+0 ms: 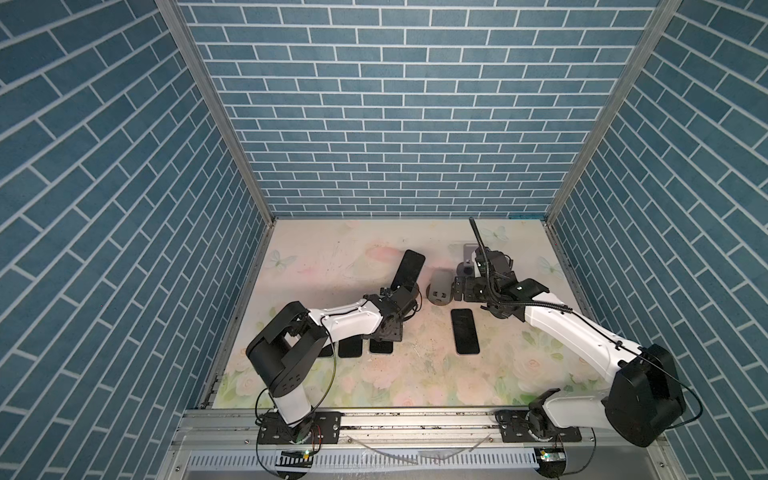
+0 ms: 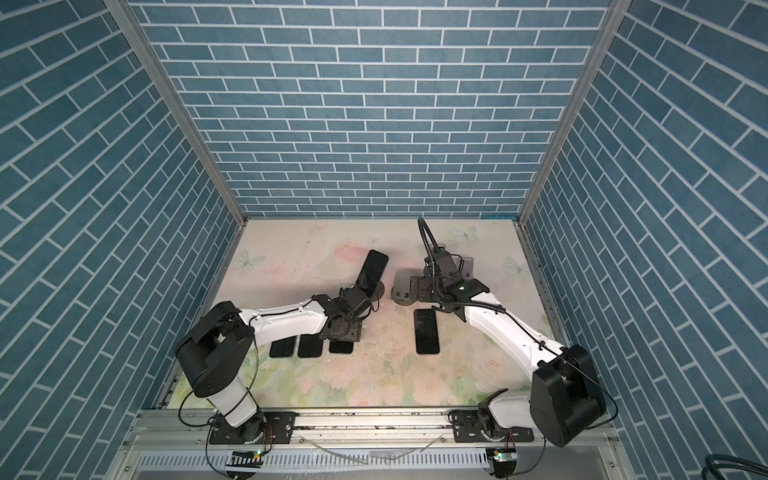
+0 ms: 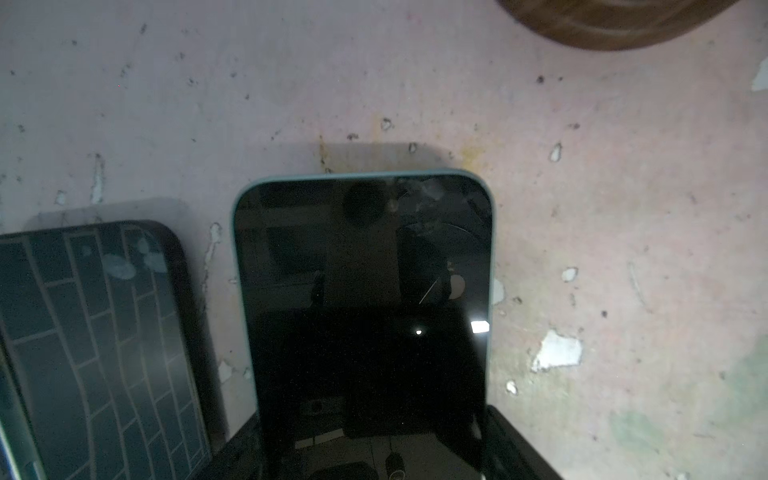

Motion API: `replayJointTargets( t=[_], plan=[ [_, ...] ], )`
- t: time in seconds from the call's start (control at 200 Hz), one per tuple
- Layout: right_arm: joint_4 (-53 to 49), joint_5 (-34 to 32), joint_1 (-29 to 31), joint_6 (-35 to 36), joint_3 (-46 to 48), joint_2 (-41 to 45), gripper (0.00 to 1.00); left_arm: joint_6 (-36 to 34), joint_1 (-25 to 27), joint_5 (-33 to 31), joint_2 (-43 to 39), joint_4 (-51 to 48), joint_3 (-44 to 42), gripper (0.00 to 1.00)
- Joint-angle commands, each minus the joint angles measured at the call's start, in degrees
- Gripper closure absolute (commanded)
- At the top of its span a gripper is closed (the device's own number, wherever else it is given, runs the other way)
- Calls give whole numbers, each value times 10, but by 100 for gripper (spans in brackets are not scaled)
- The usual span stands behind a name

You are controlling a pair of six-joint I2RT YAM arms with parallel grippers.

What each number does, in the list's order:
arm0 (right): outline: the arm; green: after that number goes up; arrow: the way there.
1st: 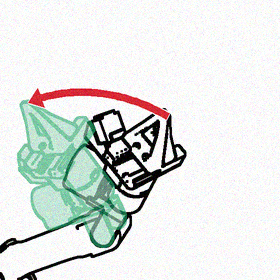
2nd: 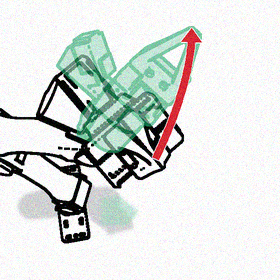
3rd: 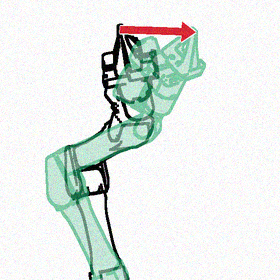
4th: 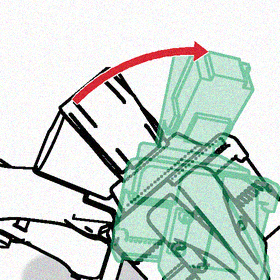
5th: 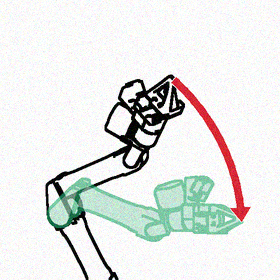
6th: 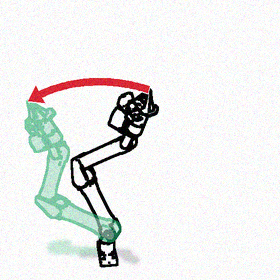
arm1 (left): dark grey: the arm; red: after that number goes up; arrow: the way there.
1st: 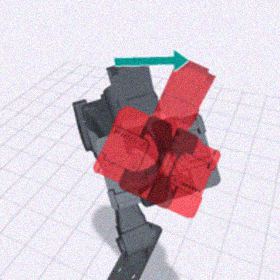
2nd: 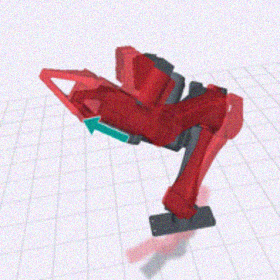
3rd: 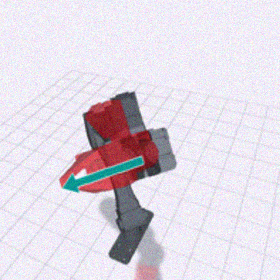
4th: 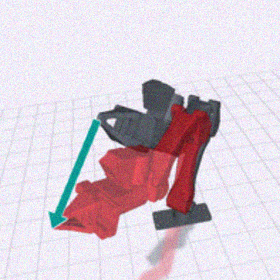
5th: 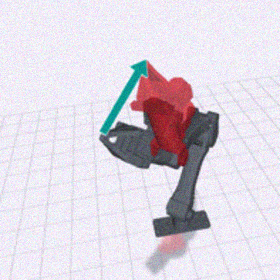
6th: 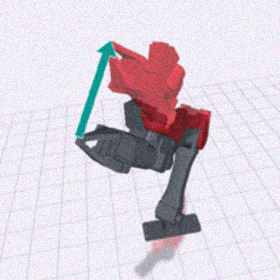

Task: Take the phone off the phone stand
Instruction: 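Open the left gripper to release the phone flat beside the others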

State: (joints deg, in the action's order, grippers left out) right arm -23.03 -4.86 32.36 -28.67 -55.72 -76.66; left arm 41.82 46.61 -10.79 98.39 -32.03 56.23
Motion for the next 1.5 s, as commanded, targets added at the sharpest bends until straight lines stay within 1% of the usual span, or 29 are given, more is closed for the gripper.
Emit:
replayJointTargets(
  t=[0.0, 0.255, 0.435, 0.845, 1.205, 1.366, 1.491],
  plan=[
    [5, -4, 3, -3, -13, -2, 5, 3, -4, -9, 26, -16, -8, 31],
    [0, -5, 3, -1, -13, 2, 5, 6, -4, -23, 29, -23, -10, 28],
    [-5, -5, 3, 2, -16, 3, 5, 7, -4, -27, 36, -29, -7, 21],
    [-15, -8, 3, 8, -19, 4, 4, 5, -4, -34, 28, -34, -7, 20],
    [-19, -9, 3, 7, -25, 1, 5, -37, -2, -49, -47, -40, 5, 13],
    [-22, -7, 3, 1, -30, -5, 5, -65, 5, -50, -93, -41, 19, 10],
    [-24, -5, 4, -4, -36, -8, 5, -84, 12, -51, -140, -22, 9, 8]
  ],
)
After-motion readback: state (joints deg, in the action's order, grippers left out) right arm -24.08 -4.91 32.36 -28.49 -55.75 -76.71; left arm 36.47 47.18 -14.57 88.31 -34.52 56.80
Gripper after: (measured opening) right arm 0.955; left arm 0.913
